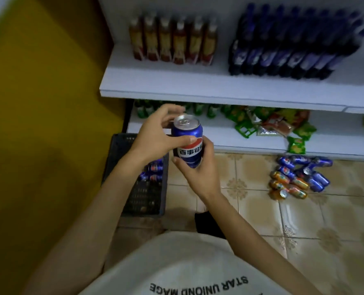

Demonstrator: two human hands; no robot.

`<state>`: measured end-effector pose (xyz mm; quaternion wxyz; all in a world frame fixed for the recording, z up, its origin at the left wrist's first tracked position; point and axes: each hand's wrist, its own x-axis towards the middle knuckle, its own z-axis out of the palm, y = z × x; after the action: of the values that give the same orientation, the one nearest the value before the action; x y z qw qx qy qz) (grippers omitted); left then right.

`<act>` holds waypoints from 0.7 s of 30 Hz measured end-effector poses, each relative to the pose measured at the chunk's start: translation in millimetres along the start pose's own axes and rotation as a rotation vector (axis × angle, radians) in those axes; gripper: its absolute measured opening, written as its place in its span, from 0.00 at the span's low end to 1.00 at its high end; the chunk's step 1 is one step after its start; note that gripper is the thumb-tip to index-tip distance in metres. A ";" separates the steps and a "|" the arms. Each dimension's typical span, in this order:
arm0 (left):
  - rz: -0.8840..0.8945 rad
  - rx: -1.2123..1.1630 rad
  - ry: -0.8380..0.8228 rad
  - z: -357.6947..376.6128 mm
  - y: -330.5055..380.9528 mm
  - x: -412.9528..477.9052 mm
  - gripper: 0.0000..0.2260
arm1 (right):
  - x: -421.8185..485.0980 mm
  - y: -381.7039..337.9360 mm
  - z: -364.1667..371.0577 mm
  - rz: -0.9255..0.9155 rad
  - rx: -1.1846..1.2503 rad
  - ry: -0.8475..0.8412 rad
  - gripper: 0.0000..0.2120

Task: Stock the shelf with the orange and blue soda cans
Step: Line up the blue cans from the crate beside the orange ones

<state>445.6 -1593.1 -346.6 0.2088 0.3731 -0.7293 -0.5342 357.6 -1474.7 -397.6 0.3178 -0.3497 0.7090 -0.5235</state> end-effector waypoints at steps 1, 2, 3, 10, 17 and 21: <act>0.041 0.032 -0.039 8.1 15.0 5.3 0.24 | 1.8 -6.3 -11.4 -0.001 0.014 0.052 0.33; 0.069 0.041 -0.063 16.7 28.8 11.5 0.21 | 4.8 -10.9 -23.1 0.002 0.021 0.107 0.32; 0.083 0.028 -0.070 26.3 41.3 18.3 0.19 | 8.8 -15.5 -34.6 0.008 0.023 0.157 0.32; 0.077 -0.032 -0.083 135.1 101.0 60.7 0.32 | 45.4 -27.0 -144.1 0.010 0.071 0.318 0.28; 0.148 -0.029 -0.050 239.1 176.4 122.5 0.30 | 95.9 -38.2 -283.6 -0.074 0.030 0.278 0.30; 0.280 -0.047 -0.039 271.9 236.5 158.3 0.32 | 124.0 -65.6 -354.3 -0.178 0.035 0.287 0.29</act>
<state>78.1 -1509.4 -233.4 0.2757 0.2525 -0.7654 -0.5237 10.3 -1406.7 -256.2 0.1717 -0.3274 0.7039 -0.6065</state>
